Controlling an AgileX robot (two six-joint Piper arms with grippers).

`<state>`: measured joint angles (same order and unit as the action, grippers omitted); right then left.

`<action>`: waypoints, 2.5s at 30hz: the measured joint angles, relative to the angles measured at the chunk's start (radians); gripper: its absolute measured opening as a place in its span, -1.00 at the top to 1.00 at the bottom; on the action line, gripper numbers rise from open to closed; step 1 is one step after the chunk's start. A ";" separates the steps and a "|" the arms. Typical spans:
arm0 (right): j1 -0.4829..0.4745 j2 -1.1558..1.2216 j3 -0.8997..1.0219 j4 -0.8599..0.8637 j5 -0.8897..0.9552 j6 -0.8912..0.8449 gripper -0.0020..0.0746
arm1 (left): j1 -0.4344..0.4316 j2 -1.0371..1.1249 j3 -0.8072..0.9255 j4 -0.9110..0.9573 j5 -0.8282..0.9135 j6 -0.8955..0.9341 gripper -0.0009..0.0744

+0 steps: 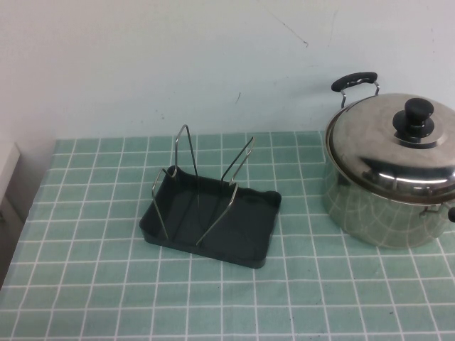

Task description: Put pot lid on rack

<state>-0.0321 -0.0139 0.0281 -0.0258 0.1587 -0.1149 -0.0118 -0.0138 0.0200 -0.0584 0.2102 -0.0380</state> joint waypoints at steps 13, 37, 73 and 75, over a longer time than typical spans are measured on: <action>0.000 0.000 0.000 0.002 -0.713 0.007 0.95 | 0.000 0.000 0.000 0.002 -0.767 0.000 0.98; 0.000 0.266 -0.305 -0.077 -0.481 -0.138 0.95 | 0.000 0.155 -0.248 0.246 -0.654 -0.157 0.98; 0.000 1.543 -0.864 -0.950 -0.846 0.617 -0.55 | 0.000 0.655 -0.250 0.694 -1.014 -0.733 0.98; 0.000 1.563 -0.870 -0.950 -0.826 0.617 -0.63 | 0.000 0.655 -0.250 0.710 -1.013 -0.733 0.98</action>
<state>-0.0321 1.5496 -0.8424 -0.9758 -0.6676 0.5022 -0.0118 0.6411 -0.2297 0.6515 -0.8029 -0.7714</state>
